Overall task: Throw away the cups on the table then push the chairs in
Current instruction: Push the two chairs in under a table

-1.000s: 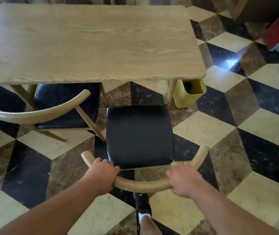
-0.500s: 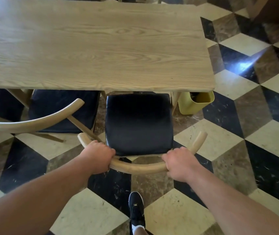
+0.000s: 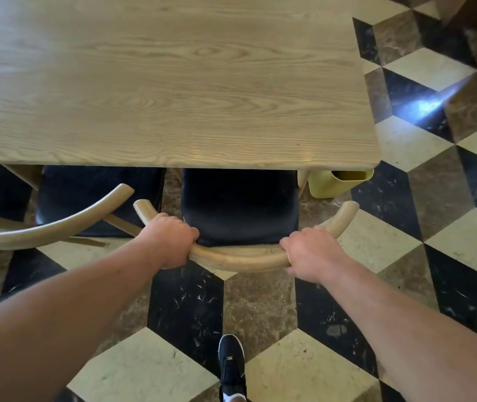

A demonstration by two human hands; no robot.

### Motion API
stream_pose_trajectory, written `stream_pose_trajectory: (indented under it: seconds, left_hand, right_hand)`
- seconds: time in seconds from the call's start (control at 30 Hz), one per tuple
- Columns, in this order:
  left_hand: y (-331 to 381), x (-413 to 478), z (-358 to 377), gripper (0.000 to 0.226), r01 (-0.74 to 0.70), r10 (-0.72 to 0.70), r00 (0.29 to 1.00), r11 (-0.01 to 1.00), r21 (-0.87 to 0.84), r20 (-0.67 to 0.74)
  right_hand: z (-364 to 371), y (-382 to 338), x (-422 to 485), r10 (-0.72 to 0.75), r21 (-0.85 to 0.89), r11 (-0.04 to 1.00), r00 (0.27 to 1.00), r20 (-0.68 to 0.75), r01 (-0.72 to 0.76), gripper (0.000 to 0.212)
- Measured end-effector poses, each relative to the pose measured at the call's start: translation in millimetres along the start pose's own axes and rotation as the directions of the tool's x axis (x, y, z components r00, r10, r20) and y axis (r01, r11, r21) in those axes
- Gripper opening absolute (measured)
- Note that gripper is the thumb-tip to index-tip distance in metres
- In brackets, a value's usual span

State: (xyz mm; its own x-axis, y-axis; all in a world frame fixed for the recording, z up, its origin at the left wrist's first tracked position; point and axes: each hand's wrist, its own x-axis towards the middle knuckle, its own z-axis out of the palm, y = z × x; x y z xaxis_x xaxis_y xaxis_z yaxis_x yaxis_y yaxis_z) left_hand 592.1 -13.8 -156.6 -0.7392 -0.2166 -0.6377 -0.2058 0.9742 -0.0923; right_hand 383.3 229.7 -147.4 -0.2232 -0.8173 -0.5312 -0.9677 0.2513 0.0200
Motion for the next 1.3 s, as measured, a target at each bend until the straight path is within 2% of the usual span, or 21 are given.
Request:
stream_pose_trajectory:
  seconds: [0.17,0.37,0.7,0.8,0.9,0.97,1.03,1.07,1.13,1.2,1.27,1.3]
  left_hand:
    - [-23.2,23.4,-15.1,0.022,-0.003,-0.003,0.991,0.999,0.045,0.135]
    - [-27.3,28.9,-16.2,0.025,-0.053,0.046,0.981,0.998,0.035,0.191]
    - [-35.1,32.3,-14.8,0.015,-0.144,0.148,0.975,0.989,-0.039,0.168]
    - [-35.2,26.2,-11.7,0.014,-0.179,0.181,0.981,0.983,-0.03,0.067]
    - [-42.1,11.1,3.0,0.029,-0.169,0.163,0.976,0.985,-0.029,-0.148]
    - [-60.2,-5.2,21.2,0.044,-0.143,0.139,0.95,0.99,0.003,-0.278]
    - [-92.1,-23.7,42.3,0.069,-0.123,0.127,0.936,0.992,0.032,-0.327]
    - [-111.8,-32.7,51.0,0.081,-0.102,0.101,0.94,0.995,0.016,-0.326]
    - [-154.6,-47.7,68.5,0.087,-0.007,-0.018,0.951,0.997,-0.079,-0.31]
    - [-187.3,-55.7,80.0,0.084,0.102,-0.181,0.95,0.951,-0.293,-0.256]
    - [-200.2,-54.0,83.4,0.05,0.146,-0.246,0.958,0.86,-0.489,-0.146]
    - [-202.3,-47.5,84.3,0.035,0.164,-0.247,0.964,0.843,-0.513,-0.097]
  right_hand:
    - [-9.7,7.0,27.7,-0.059,-0.038,0.997,0.998,0.034,0.06,0.026]
    - [-9.7,8.8,34.1,-0.091,0.028,0.996,0.988,0.125,0.088,0.019]
    - [-20.0,6.0,34.9,-0.065,0.038,0.998,0.974,0.216,0.058,0.022]
    - [-29.8,-3.8,29.3,0.025,0.018,0.999,0.968,0.248,-0.03,0.021]
    - [-41.6,-33.9,23.4,0.138,0.03,0.988,0.961,0.238,-0.149,0.03]
    - [-52.9,-75.0,30.2,0.139,0.154,0.971,0.959,0.245,-0.181,0.038]
    - [-64.4,-126.3,51.8,0.106,0.29,0.942,0.969,0.222,-0.169,0.037]
    - [-69.1,-150.3,68.1,0.102,0.336,0.928,0.977,0.188,-0.162,0.037]
    - [-78.6,-192.8,109.1,0.134,0.412,0.896,0.986,0.095,-0.162,0.038]
    - [-85.0,-218.7,144.0,0.191,0.463,0.869,0.981,0.016,-0.177,0.039]
    - [-80.7,-227.3,161.7,0.23,0.449,0.876,0.971,-0.067,-0.177,0.037]
    - [-75.9,-227.4,166.1,0.248,0.434,0.882,0.964,-0.096,-0.183,0.035]
